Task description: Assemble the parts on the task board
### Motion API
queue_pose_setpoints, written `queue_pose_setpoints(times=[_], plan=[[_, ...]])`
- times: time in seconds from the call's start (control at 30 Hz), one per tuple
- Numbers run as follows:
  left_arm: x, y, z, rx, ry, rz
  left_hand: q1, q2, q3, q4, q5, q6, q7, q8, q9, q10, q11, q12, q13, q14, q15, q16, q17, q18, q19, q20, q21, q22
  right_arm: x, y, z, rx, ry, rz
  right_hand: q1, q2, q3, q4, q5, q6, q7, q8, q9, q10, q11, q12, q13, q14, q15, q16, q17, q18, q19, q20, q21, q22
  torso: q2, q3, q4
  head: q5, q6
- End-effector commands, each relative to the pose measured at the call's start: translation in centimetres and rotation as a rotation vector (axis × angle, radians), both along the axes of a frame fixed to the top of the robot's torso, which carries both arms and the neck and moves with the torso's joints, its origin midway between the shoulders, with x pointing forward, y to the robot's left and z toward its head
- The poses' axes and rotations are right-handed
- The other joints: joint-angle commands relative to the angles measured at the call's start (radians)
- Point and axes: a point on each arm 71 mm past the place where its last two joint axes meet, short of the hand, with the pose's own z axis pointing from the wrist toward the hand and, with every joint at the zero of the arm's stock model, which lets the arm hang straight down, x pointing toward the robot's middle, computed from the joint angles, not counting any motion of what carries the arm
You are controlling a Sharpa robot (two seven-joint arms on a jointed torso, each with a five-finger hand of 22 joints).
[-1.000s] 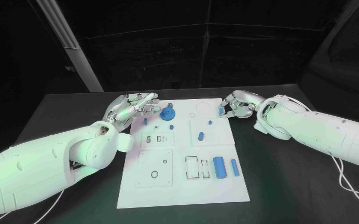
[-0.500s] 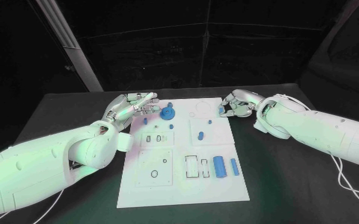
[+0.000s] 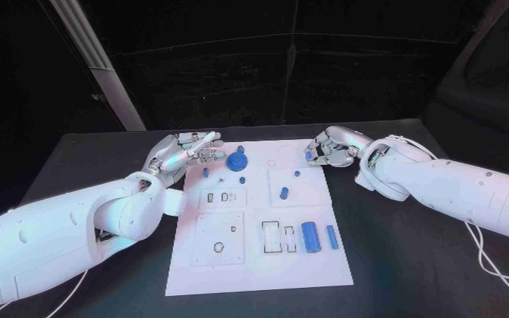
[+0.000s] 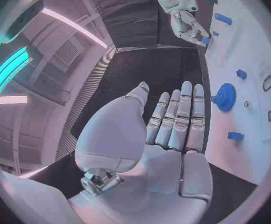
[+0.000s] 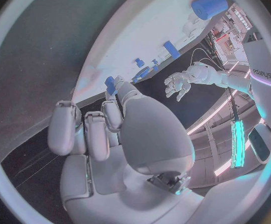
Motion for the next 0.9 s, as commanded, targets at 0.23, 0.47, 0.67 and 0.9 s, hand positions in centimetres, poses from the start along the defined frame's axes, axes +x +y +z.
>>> queue_pose_setpoints(times=[0.23,0.47,0.67,0.9], plan=[[0.0,0.2,0.3,-0.010,0.000,-0.002,0.000,0.011,0.000,-0.006,-0.004,-0.006,0.026,-0.004,0.000,-0.002,0.002,-0.007,-0.001,-0.001,0.005,-0.006,0.001,0.015,0.007,0.003,-0.007,-0.002,-1.6,3.2,1.7,0.083,0.002,-0.049,-0.050,-0.012,0.043,0.016,0.079,0.000,0.008,-0.011,-0.001,0.007,-0.016,-0.010,-0.006,0.081,-0.004,0.001,0.159,-0.005,0.000,-0.004,0.005,-0.001,-0.011,-0.0126,0.0021,0.002,-0.009],[0.2,0.4,0.4,-0.009,-0.005,0.006,-0.001,0.012,0.000,-0.006,-0.004,-0.006,0.026,-0.004,0.000,-0.002,0.002,-0.007,-0.001,-0.001,0.004,-0.006,0.002,0.015,0.008,0.003,-0.008,-0.003,-2.4,8.4,2.0,0.065,0.025,-0.004,-0.068,-0.021,0.065,0.021,0.102,0.000,0.009,-0.014,-0.001,0.000,-0.015,-0.022,-0.016,0.079,-0.003,-0.003,0.152,-0.005,0.000,-0.004,0.004,-0.001,-0.020,-0.0234,0.0111,0.017,-0.015],[0.5,0.7,0.7,-0.008,-0.017,0.014,0.001,0.010,0.000,-0.008,-0.004,-0.005,0.025,-0.003,0.000,0.000,0.001,-0.006,0.000,0.000,0.004,-0.007,0.002,0.015,0.009,0.003,-0.008,-0.003,-2.8,12.9,1.9,0.027,0.024,0.074,-0.076,-0.026,0.071,0.023,0.101,0.004,0.008,-0.013,0.000,0.003,-0.016,-0.020,-0.014,0.079,-0.003,-0.003,0.151,-0.005,0.000,-0.004,0.004,-0.001,-0.027,-0.0312,0.0213,0.026,-0.025],[1.1,1.1,1.2,-0.012,-0.028,0.034,0.002,0.010,-0.001,-0.010,-0.004,-0.005,0.025,-0.003,0.000,0.001,0.001,-0.006,0.000,0.001,0.004,-0.007,0.002,0.015,0.009,0.003,-0.009,-0.004,-3.5,16.5,1.5,-0.029,0.014,0.146,-0.084,-0.031,0.077,0.025,0.095,0.008,0.006,-0.011,0.001,0.005,-0.017,-0.018,-0.013,0.079,-0.004,-0.004,0.151,-0.004,0.000,-0.004,0.004,-0.001,-0.029,-0.0340,0.0224,0.046,-0.027]])
